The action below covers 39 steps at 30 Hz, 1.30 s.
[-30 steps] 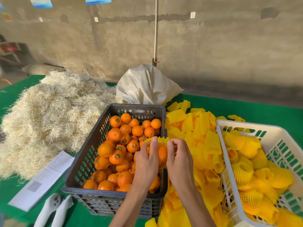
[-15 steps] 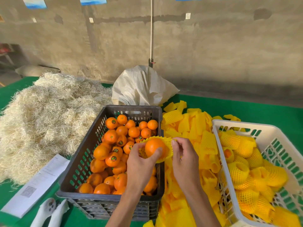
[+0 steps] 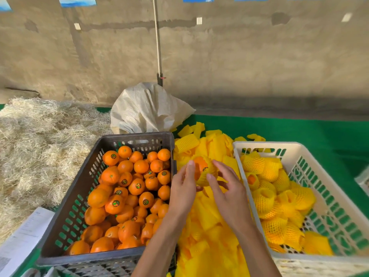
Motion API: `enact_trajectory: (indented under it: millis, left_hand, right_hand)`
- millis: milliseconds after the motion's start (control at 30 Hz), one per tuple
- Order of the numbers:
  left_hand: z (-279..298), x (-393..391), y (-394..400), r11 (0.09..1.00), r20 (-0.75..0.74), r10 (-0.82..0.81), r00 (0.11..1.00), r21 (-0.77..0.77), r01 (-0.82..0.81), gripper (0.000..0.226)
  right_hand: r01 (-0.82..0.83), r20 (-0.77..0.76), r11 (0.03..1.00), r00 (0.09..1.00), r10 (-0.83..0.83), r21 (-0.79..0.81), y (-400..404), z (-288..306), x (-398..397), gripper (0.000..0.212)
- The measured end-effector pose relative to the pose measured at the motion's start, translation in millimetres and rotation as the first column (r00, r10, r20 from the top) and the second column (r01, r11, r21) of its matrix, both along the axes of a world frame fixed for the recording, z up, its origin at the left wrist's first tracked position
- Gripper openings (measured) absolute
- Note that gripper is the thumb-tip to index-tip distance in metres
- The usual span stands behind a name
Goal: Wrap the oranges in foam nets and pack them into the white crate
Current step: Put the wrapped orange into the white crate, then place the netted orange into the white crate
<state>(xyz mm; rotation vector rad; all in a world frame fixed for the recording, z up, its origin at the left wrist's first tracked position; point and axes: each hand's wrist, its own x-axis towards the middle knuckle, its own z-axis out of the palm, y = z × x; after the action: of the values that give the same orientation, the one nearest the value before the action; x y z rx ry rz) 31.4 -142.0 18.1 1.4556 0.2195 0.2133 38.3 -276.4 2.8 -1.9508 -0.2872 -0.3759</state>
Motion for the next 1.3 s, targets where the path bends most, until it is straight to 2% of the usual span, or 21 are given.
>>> enact_trajectory:
  millis: [100, 167, 367, 433, 533, 633, 733, 833, 967, 1033, 1100, 1200, 1300]
  left_hand:
    - [2.4, 12.8, -38.3, 0.997, -0.055, -0.027, 0.998, -0.074, 0.023, 0.032]
    - [4.5, 20.3, -71.6, 0.996, -0.046, -0.080, 0.996, -0.050, 0.077, 0.035]
    - [-6.7, 45.7, -157.6, 0.948, -0.064, -0.319, 0.946, -0.013, 0.319, 0.056]
    - [-18.9, 54.9, -176.1, 0.928, -0.112, -0.369, 0.923, 0.014, 0.372, 0.055]
    - [-39.2, 66.8, -198.4, 0.903, -0.261, -0.413, 0.872, 0.004, 0.429, 0.044]
    - [-49.3, 72.4, -210.2, 0.892, -0.363, -0.450, 0.816, -0.143, 0.428, 0.060]
    - [-46.1, 74.4, -209.8, 0.901, -0.322, -0.433, 0.842, -0.176, 0.396, 0.061]
    - [-36.4, 73.9, -196.9, 0.920, -0.245, -0.392, 0.887, -0.118, 0.374, 0.054]
    - [-27.5, 66.2, -159.0, 0.952, -0.144, -0.305, 0.941, -0.064, 0.298, 0.025]
    - [-23.7, 60.7, -133.9, 0.969, -0.136, -0.248, 0.959, -0.018, 0.248, 0.023]
    - [-25.5, 57.5, -106.1, 0.980, -0.149, -0.197, 0.969, 0.000, 0.200, 0.022]
    - [-31.6, 53.8, -64.5, 0.991, -0.164, -0.133, 0.977, -0.002, 0.135, 0.040]
    - [-34.0, 48.4, -35.2, 0.995, -0.180, -0.101, 0.979, -0.009, 0.101, 0.054]
  right_hand:
    - [0.132, -0.048, 0.987, 0.991, -0.128, 0.092, -36.9, 2.9, 4.2, 0.044]
    - [0.209, -0.072, 0.967, 0.977, -0.200, 0.148, -67.1, 3.3, 7.1, 0.043]
    - [0.432, -0.129, 0.901, 0.897, -0.423, 0.042, -147.8, -20.7, 14.3, 0.050]
    - [0.463, -0.148, 0.886, 0.876, -0.460, -0.011, -162.9, -32.2, 18.6, 0.051]
    - [0.420, -0.228, 0.891, 0.863, -0.450, -0.170, -172.0, -50.5, 24.3, 0.050]
    - [0.386, -0.298, 0.897, 0.849, -0.437, -0.215, -171.1, -59.0, 26.9, 0.054]
    - [0.434, -0.203, 0.869, 0.853, -0.481, -0.239, -168.4, -53.3, 29.1, 0.044]
    - [0.466, -0.045, 0.842, 0.868, -0.495, -0.272, -158.7, -39.5, 31.0, 0.029]
    - [0.365, 0.020, 0.884, 0.926, -0.376, -0.292, -123.1, -28.7, 40.2, 0.026]
    - [0.289, 0.026, 0.890, 0.954, -0.299, -0.353, -99.0, -31.0, 46.9, 0.026]
    - [0.221, -0.005, 0.855, 0.968, -0.253, -0.469, -77.8, -38.1, 56.7, 0.026]
    - [0.120, -0.107, 0.719, 0.959, -0.262, -0.684, -58.9, -52.8, 73.4, 0.027]
    - [0.041, -0.165, 0.631, 0.950, -0.265, -0.775, -50.5, -64.1, 84.8, 0.032]
